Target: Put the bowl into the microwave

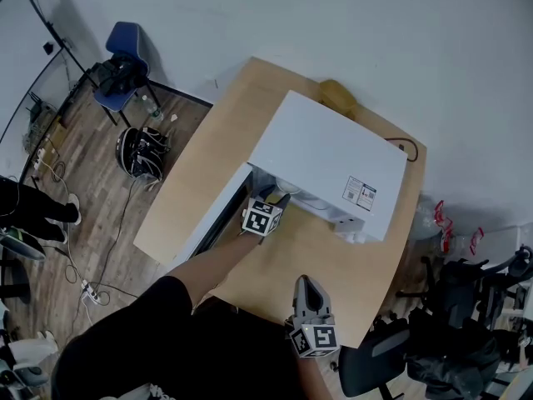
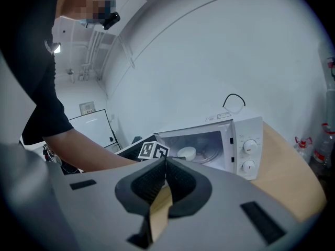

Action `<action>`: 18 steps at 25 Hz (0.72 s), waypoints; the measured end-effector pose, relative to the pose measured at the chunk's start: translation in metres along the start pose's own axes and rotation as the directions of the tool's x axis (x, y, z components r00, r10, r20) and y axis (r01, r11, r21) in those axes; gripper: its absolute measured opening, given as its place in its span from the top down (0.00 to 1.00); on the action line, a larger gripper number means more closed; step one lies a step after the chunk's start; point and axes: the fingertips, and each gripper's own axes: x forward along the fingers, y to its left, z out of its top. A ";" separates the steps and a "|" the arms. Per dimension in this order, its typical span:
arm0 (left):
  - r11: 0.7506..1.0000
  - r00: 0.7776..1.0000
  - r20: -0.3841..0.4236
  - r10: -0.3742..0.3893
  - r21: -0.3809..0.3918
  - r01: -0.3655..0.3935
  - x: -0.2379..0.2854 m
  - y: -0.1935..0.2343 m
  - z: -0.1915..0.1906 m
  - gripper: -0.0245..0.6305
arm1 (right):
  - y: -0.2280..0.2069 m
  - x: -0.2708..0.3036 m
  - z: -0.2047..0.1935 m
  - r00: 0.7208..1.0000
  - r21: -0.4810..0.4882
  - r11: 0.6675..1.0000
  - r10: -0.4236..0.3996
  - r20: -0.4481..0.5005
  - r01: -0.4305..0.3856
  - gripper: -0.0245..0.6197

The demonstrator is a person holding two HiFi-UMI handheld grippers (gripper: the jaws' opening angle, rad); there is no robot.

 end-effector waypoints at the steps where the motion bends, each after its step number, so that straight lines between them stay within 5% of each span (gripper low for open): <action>1: 1.000 1.000 -0.001 0.000 0.007 0.000 0.001 0.000 0.001 0.63 | -0.002 0.001 0.000 1.000 0.001 1.000 -0.003 -0.001 0.003 0.87; 18: 0.993 1.000 -0.007 0.001 0.121 0.000 0.031 -0.006 0.018 0.63 | -0.029 0.013 0.009 0.999 0.002 0.999 -0.046 0.000 0.046 0.87</action>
